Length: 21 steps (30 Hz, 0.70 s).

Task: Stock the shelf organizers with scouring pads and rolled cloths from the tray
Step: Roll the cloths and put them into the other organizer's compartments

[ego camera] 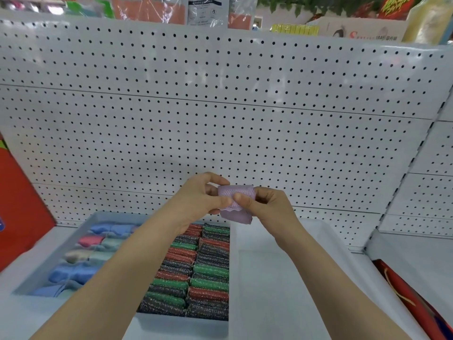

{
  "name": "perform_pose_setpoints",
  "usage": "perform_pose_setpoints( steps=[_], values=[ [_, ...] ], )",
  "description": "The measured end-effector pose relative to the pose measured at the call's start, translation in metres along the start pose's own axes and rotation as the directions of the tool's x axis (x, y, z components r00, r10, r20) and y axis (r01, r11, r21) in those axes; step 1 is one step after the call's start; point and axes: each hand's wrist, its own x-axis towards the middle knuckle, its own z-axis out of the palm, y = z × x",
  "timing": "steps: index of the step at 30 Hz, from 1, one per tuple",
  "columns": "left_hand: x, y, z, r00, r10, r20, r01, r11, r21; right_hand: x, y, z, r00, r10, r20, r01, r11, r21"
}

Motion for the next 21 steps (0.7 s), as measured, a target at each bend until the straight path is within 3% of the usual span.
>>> perform_pose_setpoints(
  steps=[6,10,15,21],
  values=[
    [0.003,-0.007,-0.004,0.987,0.148,-0.054,-0.129,0.956,0.265,-0.002,0.000,0.001,0.996,0.084,0.041,-0.089,0.987,0.135],
    [0.000,-0.012,-0.004,0.996,0.043,0.082,-0.048,0.997,0.063,-0.001,0.004,0.000,0.989,0.115,0.091,-0.136,0.951,0.279],
    [-0.004,-0.017,-0.002,0.998,-0.030,0.060,0.042,0.977,-0.211,-0.003,0.008,0.008,0.982,0.134,0.132,-0.172,0.923,0.344],
    [-0.007,-0.028,-0.006,0.995,0.090,-0.038,-0.094,0.991,-0.094,-0.004,0.003,0.022,0.969,0.231,0.090,-0.247,0.883,0.400]
  ],
)
